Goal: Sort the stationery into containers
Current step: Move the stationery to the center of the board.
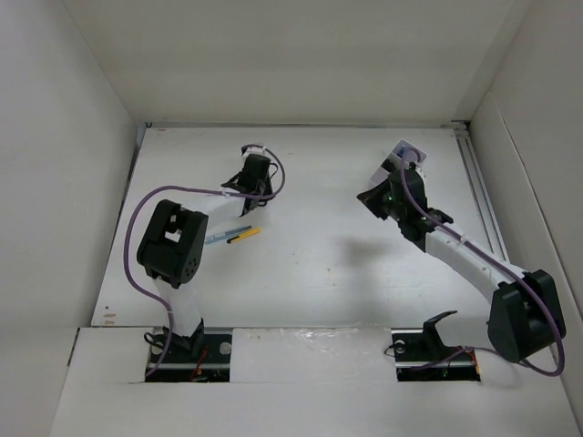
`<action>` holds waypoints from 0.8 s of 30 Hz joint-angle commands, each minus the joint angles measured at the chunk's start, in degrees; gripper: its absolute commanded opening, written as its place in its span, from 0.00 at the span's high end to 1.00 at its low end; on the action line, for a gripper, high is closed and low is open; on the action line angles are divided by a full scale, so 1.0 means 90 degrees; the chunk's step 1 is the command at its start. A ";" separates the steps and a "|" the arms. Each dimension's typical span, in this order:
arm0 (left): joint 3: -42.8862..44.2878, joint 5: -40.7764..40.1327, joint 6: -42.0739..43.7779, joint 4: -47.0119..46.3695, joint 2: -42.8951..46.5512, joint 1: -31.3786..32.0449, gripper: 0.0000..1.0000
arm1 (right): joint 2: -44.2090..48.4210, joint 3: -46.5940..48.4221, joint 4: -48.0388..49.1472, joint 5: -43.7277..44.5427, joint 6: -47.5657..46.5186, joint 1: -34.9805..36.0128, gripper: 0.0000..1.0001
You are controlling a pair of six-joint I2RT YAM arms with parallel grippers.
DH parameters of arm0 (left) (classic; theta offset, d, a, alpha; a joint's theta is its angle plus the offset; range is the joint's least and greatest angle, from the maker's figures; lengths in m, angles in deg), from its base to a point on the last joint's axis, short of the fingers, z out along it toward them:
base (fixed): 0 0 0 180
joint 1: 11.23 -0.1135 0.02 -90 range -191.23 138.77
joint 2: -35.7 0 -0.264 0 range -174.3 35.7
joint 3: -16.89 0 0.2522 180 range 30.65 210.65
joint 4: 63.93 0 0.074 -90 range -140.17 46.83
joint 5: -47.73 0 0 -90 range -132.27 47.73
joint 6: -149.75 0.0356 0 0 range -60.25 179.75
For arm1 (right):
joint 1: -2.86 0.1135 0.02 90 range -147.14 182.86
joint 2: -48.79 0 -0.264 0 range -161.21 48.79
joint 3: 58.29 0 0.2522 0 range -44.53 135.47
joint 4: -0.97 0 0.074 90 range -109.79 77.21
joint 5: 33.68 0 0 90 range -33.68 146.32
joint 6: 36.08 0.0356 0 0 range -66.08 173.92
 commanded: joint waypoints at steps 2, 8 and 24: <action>0.0646 0.0555 0.0556 -0.0123 0.0109 -0.0025 0.77 | 0.0214 -0.0017 0.0404 -0.0309 -0.0062 -0.0103 0.99; 0.0940 0.0205 0.0556 0.0171 -0.0273 0.0042 0.75 | 0.0214 -0.0086 0.0404 -0.0300 -0.0062 -0.0161 0.99; 0.0091 -0.2160 0.0166 0.0670 -0.0001 0.0941 0.71 | 0.0214 -0.0027 0.0404 -0.0623 -0.0062 -0.0161 0.98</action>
